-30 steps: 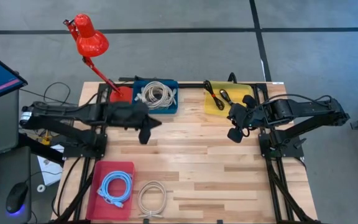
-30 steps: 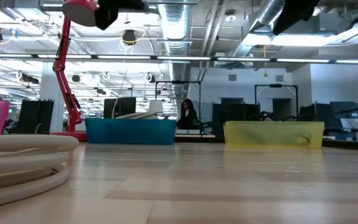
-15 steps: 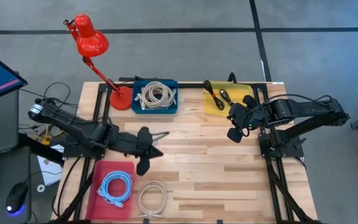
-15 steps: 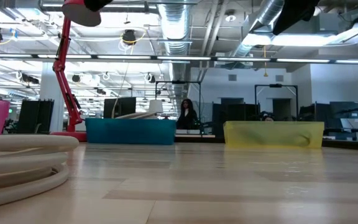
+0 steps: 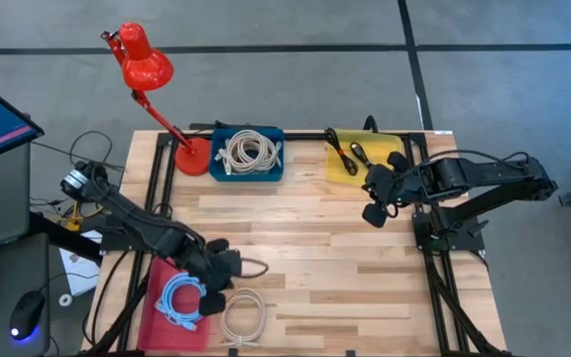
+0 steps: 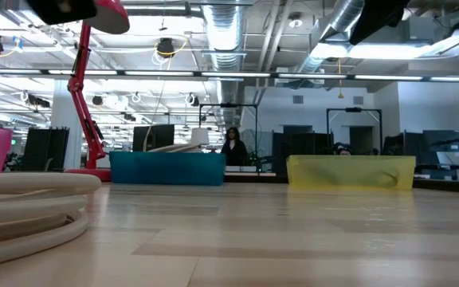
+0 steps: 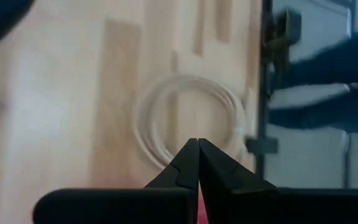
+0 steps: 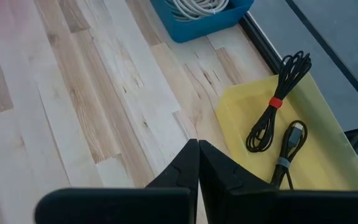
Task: Pick & Place USB Port
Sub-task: Put the brown display cable into the blue bin
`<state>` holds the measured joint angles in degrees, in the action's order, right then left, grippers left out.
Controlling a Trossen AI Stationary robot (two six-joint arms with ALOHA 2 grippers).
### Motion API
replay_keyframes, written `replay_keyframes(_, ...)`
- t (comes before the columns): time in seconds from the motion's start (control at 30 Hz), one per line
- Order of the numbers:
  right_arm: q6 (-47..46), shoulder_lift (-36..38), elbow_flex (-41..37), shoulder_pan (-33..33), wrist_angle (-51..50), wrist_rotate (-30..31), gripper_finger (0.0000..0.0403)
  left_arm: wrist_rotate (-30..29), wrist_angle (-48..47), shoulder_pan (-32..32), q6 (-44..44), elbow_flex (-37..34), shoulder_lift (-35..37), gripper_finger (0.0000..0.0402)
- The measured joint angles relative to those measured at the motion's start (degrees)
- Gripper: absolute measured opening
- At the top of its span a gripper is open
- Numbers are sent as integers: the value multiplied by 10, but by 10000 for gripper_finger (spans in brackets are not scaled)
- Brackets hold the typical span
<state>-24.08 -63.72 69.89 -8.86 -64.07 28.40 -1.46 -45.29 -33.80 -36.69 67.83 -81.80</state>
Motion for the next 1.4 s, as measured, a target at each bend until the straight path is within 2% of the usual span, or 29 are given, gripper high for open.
replay_keyframes(0.13,0,0,0,0,0,0,0,44,2,-8,-46,0,-24,10)
replay_keyframes(0.43,0,0,0,0,0,0,0,57,4,-7,-190,-1,-94,6)
replay_keyframes(0.53,2,0,0,0,0,0,0,79,20,-8,-209,-1,-109,10)
replay_keyframes(0.67,5,0,0,0,-1,0,0,79,37,-7,-210,-1,-125,18)
replay_keyframes(0.8,6,0,0,0,-2,0,0,71,34,-7,-211,-1,-146,45)
replay_keyframes(1.23,6,0,0,0,-2,0,0,67,31,13,-208,-1,-264,171)
replay_keyframes(1.4,6,0,0,0,-2,0,0,69,31,17,-208,2,-286,205)
